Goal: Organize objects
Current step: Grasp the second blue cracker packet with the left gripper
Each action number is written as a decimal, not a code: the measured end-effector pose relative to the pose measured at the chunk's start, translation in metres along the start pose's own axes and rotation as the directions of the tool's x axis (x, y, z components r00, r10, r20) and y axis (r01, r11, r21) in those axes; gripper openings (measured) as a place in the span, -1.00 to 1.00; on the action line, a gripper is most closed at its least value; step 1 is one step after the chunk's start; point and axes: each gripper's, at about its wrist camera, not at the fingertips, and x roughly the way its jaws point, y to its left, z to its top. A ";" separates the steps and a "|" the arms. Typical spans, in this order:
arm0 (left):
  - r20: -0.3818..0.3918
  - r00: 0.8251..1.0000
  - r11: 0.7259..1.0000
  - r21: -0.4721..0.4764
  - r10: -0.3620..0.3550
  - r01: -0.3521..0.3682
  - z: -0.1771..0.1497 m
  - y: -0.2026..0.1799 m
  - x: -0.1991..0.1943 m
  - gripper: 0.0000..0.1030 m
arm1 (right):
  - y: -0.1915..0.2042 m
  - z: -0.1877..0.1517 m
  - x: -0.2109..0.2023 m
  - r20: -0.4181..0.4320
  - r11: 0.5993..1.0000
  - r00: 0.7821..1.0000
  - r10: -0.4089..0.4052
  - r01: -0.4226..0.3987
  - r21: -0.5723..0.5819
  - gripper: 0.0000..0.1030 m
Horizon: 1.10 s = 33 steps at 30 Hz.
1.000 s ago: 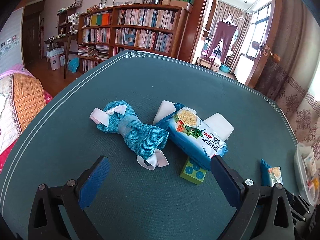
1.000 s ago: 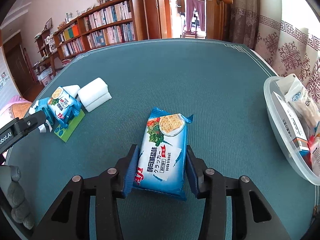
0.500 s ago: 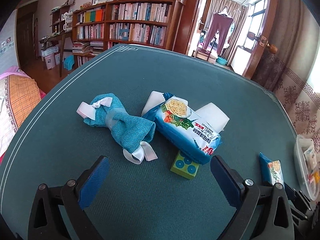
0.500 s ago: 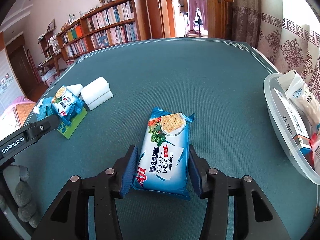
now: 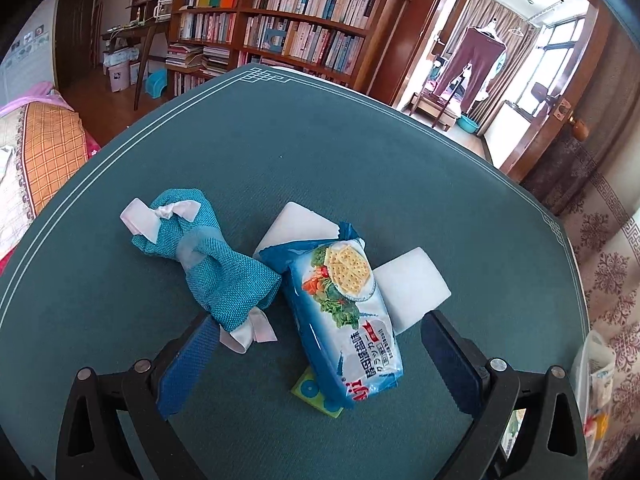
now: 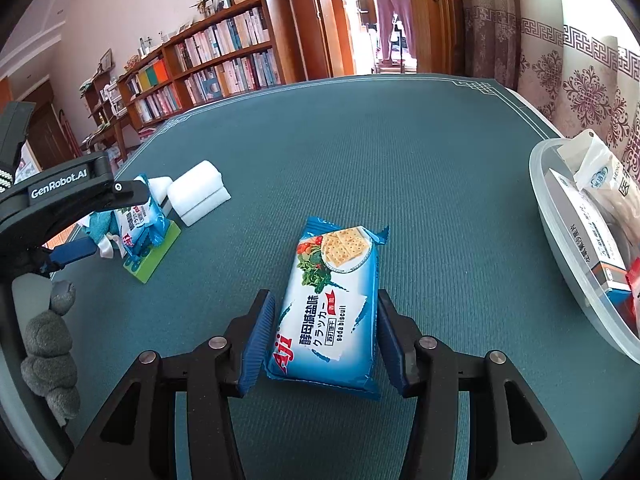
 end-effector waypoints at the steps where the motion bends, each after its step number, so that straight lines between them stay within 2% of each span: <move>1: 0.002 1.000 1.000 -0.005 0.006 -0.006 0.001 -0.001 0.002 0.99 | 0.000 0.000 0.000 0.000 1.000 1.000 0.001 -0.001 0.001 0.00; 5: 0.027 0.998 0.998 0.018 0.052 -0.053 0.001 -0.007 0.007 0.99 | 0.000 0.000 -0.001 0.001 1.000 1.000 0.003 -0.003 0.002 0.00; 8: 0.038 0.996 0.995 0.045 0.086 -0.088 -0.004 -0.006 0.011 0.89 | 0.000 0.000 -0.001 0.000 1.000 1.000 0.001 -0.001 0.001 0.01; 11: 0.048 0.994 0.992 0.075 0.097 -0.100 -0.008 -0.005 0.013 0.59 | 0.000 0.000 -0.001 0.000 1.000 1.000 -0.001 0.001 -0.002 0.01; 13: 0.042 0.995 0.992 0.090 0.089 -0.093 -0.010 -0.004 0.013 0.23 | 0.000 0.000 -0.001 0.000 1.000 1.000 -0.001 0.001 -0.002 0.01; 16: 0.048 0.996 0.991 0.110 0.073 -0.078 -0.013 -0.004 0.007 -0.01 | 0.000 0.000 0.000 0.000 1.000 1.000 -0.001 0.001 -0.002 0.01; 19: 0.051 0.997 0.990 0.124 0.058 -0.064 -0.017 -0.004 0.000 -0.09 | 0.000 0.000 0.000 0.000 1.000 1.000 -0.003 0.003 -0.004 0.01; 27: 0.083 0.996 0.987 0.160 -0.042 0.028 -0.026 -0.011 -0.026 -0.11 | 0.000 0.000 -0.001 0.001 1.000 1.000 -0.005 0.005 -0.005 0.00; 33: 0.098 0.986 0.968 0.224 -0.137 0.112 -0.036 -0.024 -0.040 -0.11 | -0.006 0.003 -0.003 0.008 1.000 1.000 -0.003 0.003 0.013 -0.18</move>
